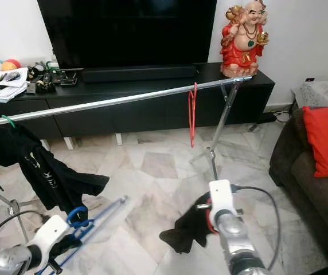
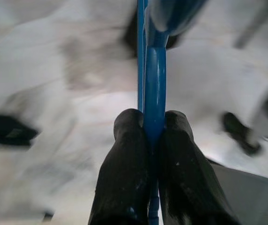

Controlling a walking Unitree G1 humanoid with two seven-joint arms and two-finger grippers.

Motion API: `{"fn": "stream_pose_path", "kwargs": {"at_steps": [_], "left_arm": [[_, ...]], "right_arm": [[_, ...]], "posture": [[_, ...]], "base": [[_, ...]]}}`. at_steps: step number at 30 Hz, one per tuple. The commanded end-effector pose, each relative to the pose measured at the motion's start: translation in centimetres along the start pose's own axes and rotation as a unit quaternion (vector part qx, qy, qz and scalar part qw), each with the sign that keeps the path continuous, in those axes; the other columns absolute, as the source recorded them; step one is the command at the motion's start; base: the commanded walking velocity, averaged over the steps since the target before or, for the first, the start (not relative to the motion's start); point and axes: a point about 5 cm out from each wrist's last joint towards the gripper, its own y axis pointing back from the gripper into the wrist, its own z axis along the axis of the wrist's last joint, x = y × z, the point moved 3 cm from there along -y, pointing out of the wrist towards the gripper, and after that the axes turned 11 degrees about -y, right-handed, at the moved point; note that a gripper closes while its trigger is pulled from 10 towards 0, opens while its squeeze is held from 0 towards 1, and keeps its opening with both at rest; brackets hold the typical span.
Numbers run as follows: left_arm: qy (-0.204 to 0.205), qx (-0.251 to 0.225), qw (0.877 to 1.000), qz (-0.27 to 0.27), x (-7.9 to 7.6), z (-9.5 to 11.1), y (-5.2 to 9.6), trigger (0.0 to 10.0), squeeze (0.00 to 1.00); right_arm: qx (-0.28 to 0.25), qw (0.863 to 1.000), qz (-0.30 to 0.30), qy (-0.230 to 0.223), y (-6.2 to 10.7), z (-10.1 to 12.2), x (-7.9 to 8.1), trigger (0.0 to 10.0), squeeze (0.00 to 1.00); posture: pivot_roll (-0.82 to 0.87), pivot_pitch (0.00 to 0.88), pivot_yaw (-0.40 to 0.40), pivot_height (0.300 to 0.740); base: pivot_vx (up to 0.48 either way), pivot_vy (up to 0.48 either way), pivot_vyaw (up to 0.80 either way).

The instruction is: Hang hanger

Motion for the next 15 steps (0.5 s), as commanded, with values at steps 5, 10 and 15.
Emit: {"fn": "stream_pose_path", "kwargs": {"at_steps": [5, 10, 15], "left_arm": [[-0.053, -0.045, 0.99, -0.123, -2.4, 5.3, -1.1, 10.0, 0.0], [-0.062, -0.081, 0.979, -0.177, -4.5, 9.1, -2.5, 10.0, 0.0], [-0.064, -0.091, 0.975, -0.193, -5.7, 10.3, -3.1, 10.0, 0.0]], "right_arm": [[0.009, 1.0, 0.003, 0.004, -0.5, 0.8, 1.9, 10.0, 0.0], [0.01, 1.0, 0.012, -0.002, -0.6, 1.1, 3.1, 10.0, 0.0], [0.01, 1.0, 0.005, -0.011, -0.6, 1.2, 3.1, 10.0, 0.0]], "posture": [[-0.01, 0.0, -0.003, 0.74], [-0.01, 0.0, 0.0, 0.74], [-0.01, 0.0, -0.001, 0.74]], "base": [[0.0, 0.0, 0.0], [0.0, 0.0, 0.0], [0.0, 0.0, 0.0]]}}
